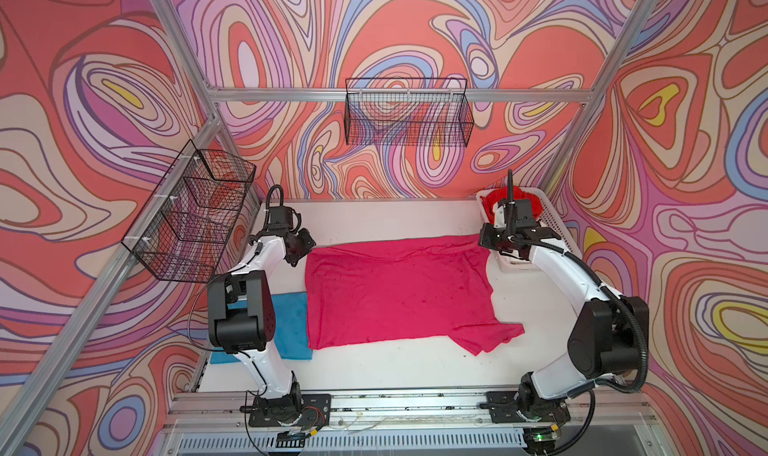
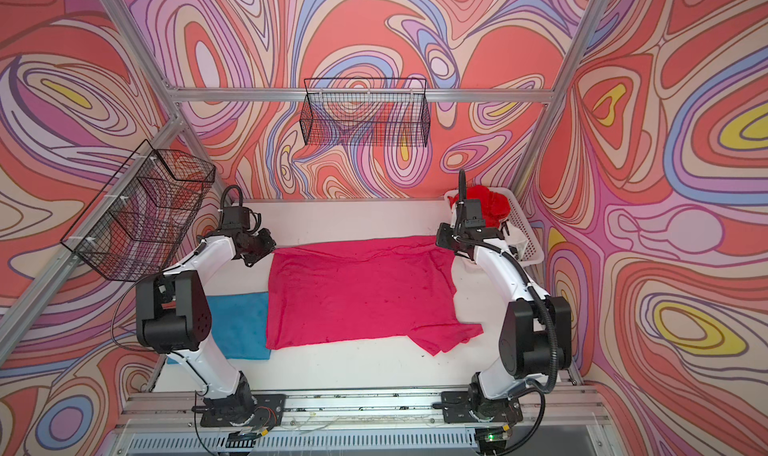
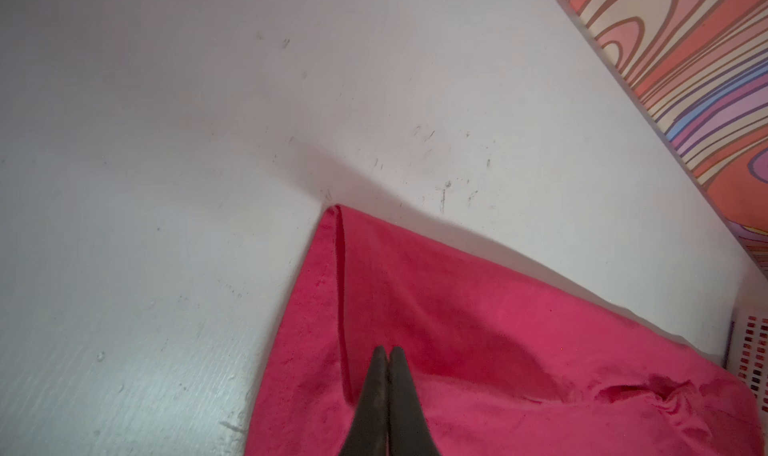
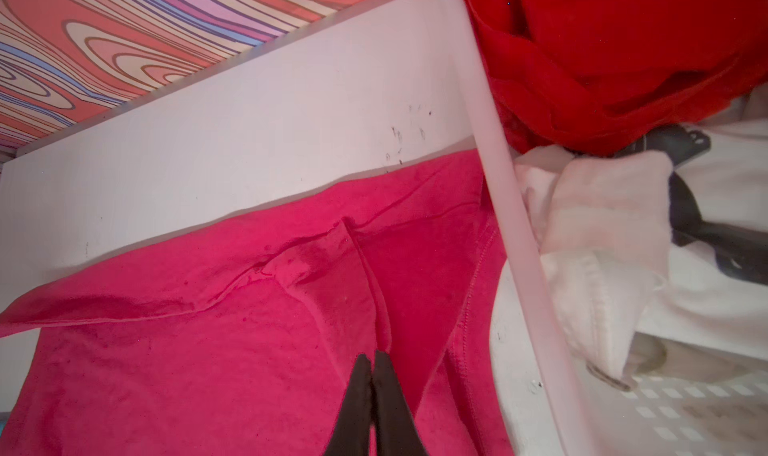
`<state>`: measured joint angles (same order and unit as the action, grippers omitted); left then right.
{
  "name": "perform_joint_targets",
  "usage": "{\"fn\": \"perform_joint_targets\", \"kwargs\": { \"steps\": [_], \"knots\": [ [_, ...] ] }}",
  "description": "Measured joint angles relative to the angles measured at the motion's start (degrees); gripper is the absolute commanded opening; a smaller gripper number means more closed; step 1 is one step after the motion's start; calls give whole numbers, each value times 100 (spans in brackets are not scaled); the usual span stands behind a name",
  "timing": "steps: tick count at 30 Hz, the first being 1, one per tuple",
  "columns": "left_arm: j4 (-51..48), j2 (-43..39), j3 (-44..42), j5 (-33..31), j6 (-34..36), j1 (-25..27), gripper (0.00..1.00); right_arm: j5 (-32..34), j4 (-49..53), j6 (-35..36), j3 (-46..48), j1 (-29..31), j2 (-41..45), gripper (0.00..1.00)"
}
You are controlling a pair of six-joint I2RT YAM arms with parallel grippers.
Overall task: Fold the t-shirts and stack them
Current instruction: 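Lower the pink t-shirt and regrasp its farther corners with both grippers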
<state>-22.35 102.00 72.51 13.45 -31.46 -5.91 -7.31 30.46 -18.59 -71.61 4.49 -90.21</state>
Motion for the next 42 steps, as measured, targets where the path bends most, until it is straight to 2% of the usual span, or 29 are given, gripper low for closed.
{"fn": "perform_joint_targets", "kwargs": {
  "steps": [16, 22, 36, 39, 42],
  "knots": [
    [-109, -483, -382, -42, 122, -52, 0, 157, 129, -39, 87, -120, 330, 0],
    [-184, -417, -723, -46, 125, -52, 0, 197, 94, -42, 599, -138, 413, 0],
    [-232, -280, -743, -155, 125, -57, 0, 321, -39, -101, 1384, -197, 372, 0],
    [-245, -280, -774, -170, 125, -57, 2, 337, 37, -109, 1458, -197, 354, 21],
    [-306, -291, -809, -170, 118, -57, 22, 380, 168, -92, 1458, -197, 358, 28]
  ]
}}
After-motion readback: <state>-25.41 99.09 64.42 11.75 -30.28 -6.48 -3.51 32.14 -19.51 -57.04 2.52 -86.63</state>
